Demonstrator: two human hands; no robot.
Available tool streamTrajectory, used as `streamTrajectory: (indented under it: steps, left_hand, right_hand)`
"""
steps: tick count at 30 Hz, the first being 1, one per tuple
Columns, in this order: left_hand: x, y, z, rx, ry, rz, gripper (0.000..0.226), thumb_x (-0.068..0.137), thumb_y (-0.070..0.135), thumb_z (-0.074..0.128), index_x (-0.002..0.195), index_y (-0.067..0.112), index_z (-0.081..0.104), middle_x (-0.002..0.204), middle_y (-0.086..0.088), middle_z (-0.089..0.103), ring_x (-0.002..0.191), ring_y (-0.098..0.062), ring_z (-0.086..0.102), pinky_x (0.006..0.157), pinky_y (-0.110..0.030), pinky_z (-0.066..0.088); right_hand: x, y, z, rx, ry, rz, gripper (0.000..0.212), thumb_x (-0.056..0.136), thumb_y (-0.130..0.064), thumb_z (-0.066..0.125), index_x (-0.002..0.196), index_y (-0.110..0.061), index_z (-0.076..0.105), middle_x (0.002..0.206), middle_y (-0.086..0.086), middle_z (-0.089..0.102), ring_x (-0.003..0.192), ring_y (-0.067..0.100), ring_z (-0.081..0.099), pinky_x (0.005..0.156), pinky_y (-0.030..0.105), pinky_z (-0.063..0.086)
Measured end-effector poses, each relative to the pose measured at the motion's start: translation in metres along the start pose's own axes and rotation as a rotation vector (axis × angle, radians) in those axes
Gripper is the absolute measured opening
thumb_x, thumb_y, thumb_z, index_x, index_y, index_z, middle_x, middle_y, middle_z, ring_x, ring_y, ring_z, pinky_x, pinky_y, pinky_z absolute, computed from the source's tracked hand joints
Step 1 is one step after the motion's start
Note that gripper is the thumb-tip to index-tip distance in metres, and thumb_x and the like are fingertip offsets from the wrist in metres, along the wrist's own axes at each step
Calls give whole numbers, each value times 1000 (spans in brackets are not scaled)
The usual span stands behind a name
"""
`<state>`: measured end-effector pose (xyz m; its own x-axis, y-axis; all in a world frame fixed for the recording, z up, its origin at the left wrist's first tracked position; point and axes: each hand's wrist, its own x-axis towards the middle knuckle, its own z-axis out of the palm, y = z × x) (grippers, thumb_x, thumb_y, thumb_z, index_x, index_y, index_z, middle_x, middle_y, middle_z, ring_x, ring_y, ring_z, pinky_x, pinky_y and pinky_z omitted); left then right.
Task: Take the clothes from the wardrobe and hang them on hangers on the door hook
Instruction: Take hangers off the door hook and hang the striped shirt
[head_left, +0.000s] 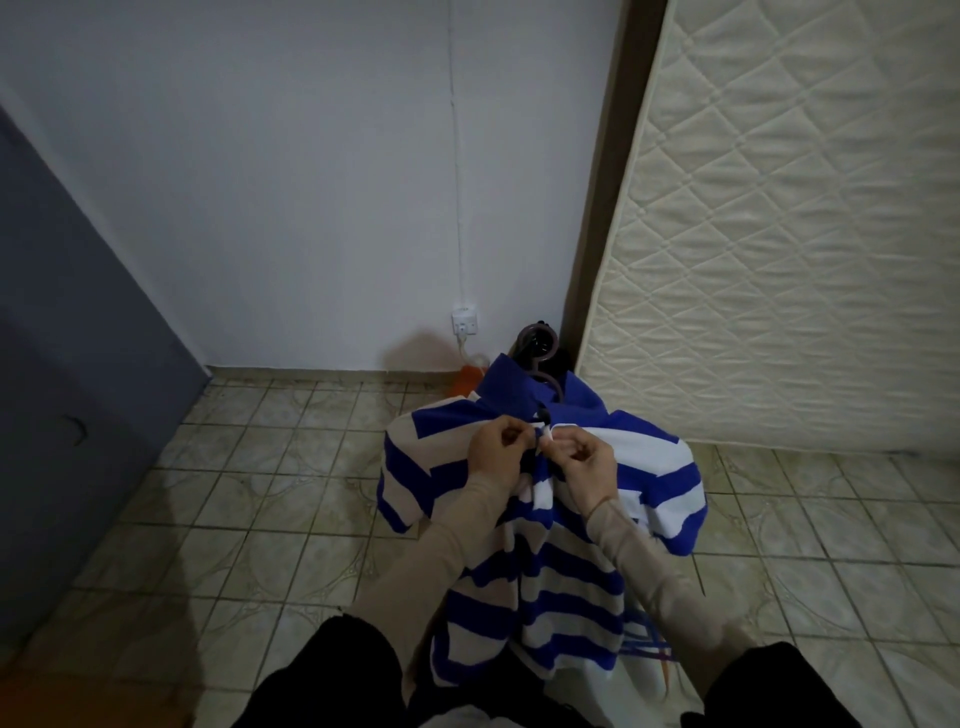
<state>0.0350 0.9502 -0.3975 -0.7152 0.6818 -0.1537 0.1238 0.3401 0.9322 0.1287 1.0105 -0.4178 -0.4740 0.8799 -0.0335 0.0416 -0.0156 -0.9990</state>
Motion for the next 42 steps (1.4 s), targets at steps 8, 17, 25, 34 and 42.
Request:
streamTrajectory:
  steps: [8,17,25,34,42]
  left_hand:
    - [-2,-4,-1,-49,7,64,4,84,6,62,87,7,64,92,-11,68,87,-20,62,87,-31,51]
    - [-3,-10,-7,-17,-65,128,22,76,5,71,96,8,64,87,-4,67,77,-9,61,75,-16,50]
    - [-4,-11,-8,36,-25,189,14,82,5,64,96,8,67,91,-7,68,79,-8,59,78,-16,48]
    - [-6,-12,-11,76,-33,181,18,85,0,56,98,6,67,97,-2,65,92,-11,57,91,-27,47]
    - [-2,-13,-9,73,-14,90,15,87,3,55,98,5,65,103,-11,66,96,-19,58,94,-32,46]
  right_hand:
    - [4,1,-4,45,-71,30,33,88,8,46,75,-16,64,74,4,67,75,17,63,77,23,52]
    - [5,2,-2,-8,-95,-14,19,79,10,61,77,-9,62,75,4,64,63,-2,63,63,13,52]
    - [8,6,-2,-46,-63,29,18,78,0,68,72,-16,65,64,-2,65,57,2,59,60,17,50]
    - [1,-2,0,83,-85,122,17,82,9,58,73,-6,61,48,-7,63,46,-2,55,54,10,48]
    - [4,-5,-6,-33,-166,62,10,84,10,55,90,3,60,48,-11,63,48,-4,55,59,7,47]
